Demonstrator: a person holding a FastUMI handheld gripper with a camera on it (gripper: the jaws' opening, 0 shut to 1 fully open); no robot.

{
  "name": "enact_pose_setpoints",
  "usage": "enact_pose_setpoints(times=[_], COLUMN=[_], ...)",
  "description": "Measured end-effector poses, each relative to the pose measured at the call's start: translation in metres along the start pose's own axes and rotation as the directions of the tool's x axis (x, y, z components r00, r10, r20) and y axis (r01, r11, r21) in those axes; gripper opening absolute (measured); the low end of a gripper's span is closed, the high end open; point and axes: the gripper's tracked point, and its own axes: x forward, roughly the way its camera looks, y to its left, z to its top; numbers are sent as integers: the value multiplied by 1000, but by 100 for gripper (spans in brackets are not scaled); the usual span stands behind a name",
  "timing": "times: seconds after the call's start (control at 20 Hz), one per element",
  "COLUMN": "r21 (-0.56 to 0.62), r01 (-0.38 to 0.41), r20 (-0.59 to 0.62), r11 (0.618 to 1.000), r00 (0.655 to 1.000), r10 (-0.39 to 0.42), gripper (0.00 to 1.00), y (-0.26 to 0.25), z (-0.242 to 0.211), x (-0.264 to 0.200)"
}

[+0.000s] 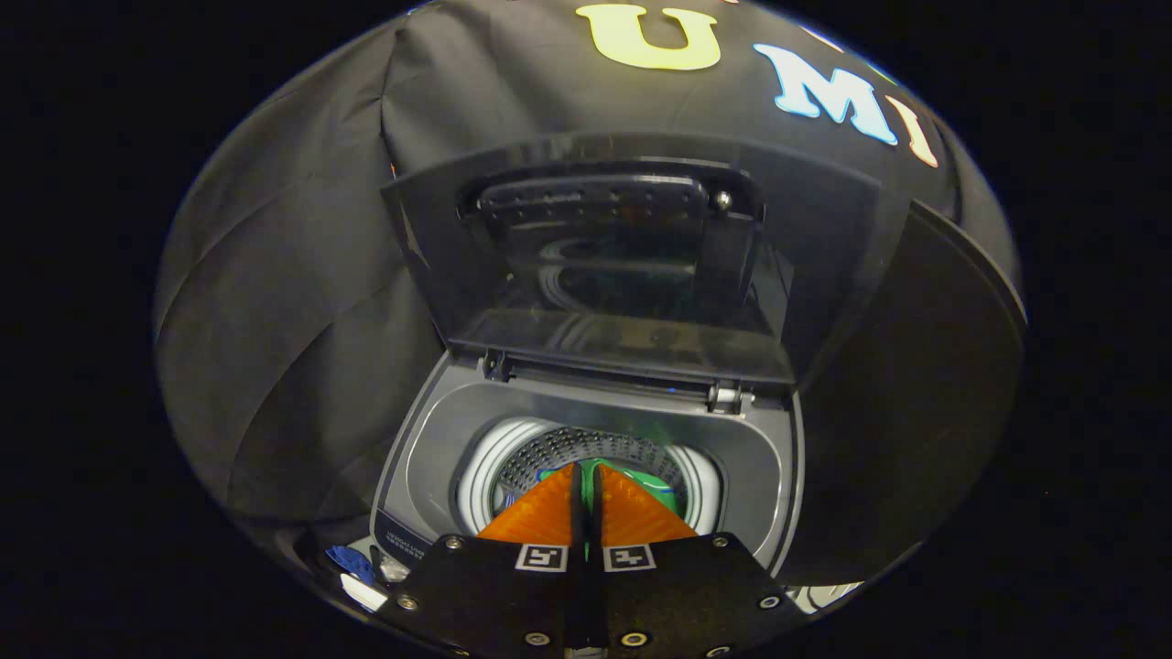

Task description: Put the clothes into the washing machine and then close the washing machine lid.

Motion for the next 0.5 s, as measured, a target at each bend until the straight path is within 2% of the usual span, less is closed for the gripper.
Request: enact_pose_setpoints(times=[0.1,0.15,0.35,0.5], r21=[32,65,119,118], r01=[-18,-28,15,3], r20=[-42,-57,-85,-84], r11=[999,997,993,993], r00=[999,998,996,996], r10=[19,32,-5,7], gripper=[3,13,95,96], y=[0,2,-7,-3], z=[-12,-14,-19,-19], x=[8,11,15,13])
